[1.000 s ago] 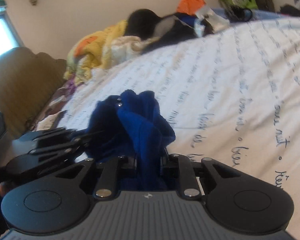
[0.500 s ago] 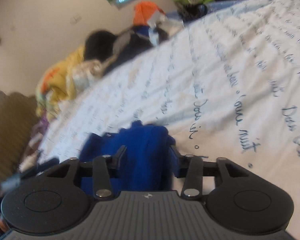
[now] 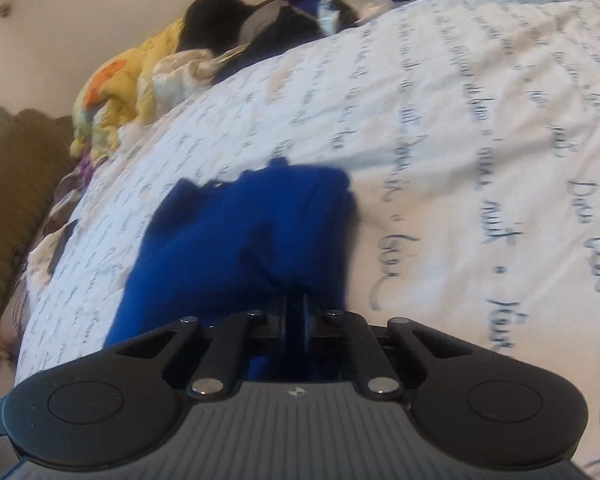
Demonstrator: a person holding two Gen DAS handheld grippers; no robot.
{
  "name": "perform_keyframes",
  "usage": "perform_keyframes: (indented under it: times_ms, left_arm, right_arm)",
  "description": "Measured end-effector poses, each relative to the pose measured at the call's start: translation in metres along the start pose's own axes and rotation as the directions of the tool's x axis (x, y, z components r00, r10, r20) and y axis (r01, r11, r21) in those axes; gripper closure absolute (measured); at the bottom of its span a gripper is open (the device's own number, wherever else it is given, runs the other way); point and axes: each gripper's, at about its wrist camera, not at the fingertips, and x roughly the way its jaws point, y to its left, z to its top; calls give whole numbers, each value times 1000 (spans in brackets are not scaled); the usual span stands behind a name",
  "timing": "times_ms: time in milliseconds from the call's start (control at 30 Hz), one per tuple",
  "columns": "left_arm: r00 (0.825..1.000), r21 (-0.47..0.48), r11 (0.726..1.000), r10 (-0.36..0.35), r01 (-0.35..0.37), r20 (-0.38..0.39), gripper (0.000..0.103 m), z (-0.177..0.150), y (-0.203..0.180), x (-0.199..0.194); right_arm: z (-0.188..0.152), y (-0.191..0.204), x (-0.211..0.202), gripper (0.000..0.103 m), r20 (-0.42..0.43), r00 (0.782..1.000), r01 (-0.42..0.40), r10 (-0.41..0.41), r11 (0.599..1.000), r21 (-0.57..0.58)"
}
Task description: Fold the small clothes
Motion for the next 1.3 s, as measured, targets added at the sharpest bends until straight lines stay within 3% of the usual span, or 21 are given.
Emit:
perform_keyframes:
  times_ms: [67,133,167,267,367,400,433,533,600,667,733,800,867,933,967,1000,1033,1067,1167,1267,1300]
  left_arm:
    - [1000,-16,1000,25,-25,-2,9,-6,6,-10]
    - [999,-28,999,39,-40,-25,9,-12,12,-12]
    - [998,-34,998,43,-45,-43,9,-15,13,-9]
    - [995,-52,998,40,-45,-91,11,-19,14,0]
    - [995,-65,997,38,-44,-89,9,-18,13,5]
    - [995,-69,996,41,-47,-89,9,-17,14,6]
    - [995,-74,996,40,-46,-88,9,-16,15,5]
    - [997,-118,993,13,-22,-82,7,-16,24,2]
    - [995,-191,982,-28,9,-97,6,-18,32,0]
    - [991,-310,949,-89,53,-104,7,-17,47,0]
    - [984,-457,884,-154,97,-90,8,-16,65,-3]
    - [971,-576,805,-226,145,-72,8,-15,81,0]
    - [964,-627,761,-257,163,-61,8,-13,87,6]
    - [967,-617,772,-247,155,-67,9,-6,82,14]
    - [968,-604,784,-240,147,-74,17,-1,78,19]
    - [970,-586,799,-225,133,-87,26,1,73,22]
    - [973,-564,819,-199,99,-118,57,5,69,24]
    - [969,-553,830,-190,72,-159,83,9,68,27]
    - [956,-575,815,-225,78,-188,82,9,79,22]
    - [961,-526,848,-198,68,-194,81,2,77,19]
    - [964,-519,852,-193,70,-186,81,0,75,19]
  right_arm:
    - [-11,2,-22,89,-12,995,-96,96,994,47]
    - [-24,6,-37,74,-18,987,-161,162,985,61]
    - [-30,9,-40,64,-32,986,-162,164,985,57]
    - [-41,12,-27,64,-103,988,-109,113,993,41]
    - [-48,13,-9,70,-118,987,-111,112,994,19]
    - [-46,15,-7,92,-125,988,-87,86,996,-2]
    - [-41,17,-8,99,-135,989,-66,61,997,-31]
    - [-29,-1,-19,99,-88,995,-43,41,999,-16]
    - [-35,-7,-16,99,-116,992,-54,53,998,-9]
    - [-40,-4,-24,97,-113,991,-73,74,997,17]
    - [-44,-6,-39,82,-108,988,-101,110,991,90]
    - [-53,-7,-58,44,-49,990,-125,132,984,124]
    - [-59,-3,-62,36,-58,983,-166,175,978,128]
    - [-62,8,-51,37,-104,985,-131,139,988,81]
    - [-64,12,-44,43,-120,987,-99,104,994,48]
    - [-67,15,-34,75,-137,988,-75,76,997,11]
    - [-68,17,-29,88,-133,989,-61,57,998,-26]
    - [-66,16,-29,91,-138,988,-72,66,997,-35]
    - [-55,17,-48,94,-102,994,-51,41,995,-89]
    - [-64,11,-46,96,-128,990,31,-51,988,-155]
    - [-71,5,-42,95,-119,993,1,-18,989,-147]
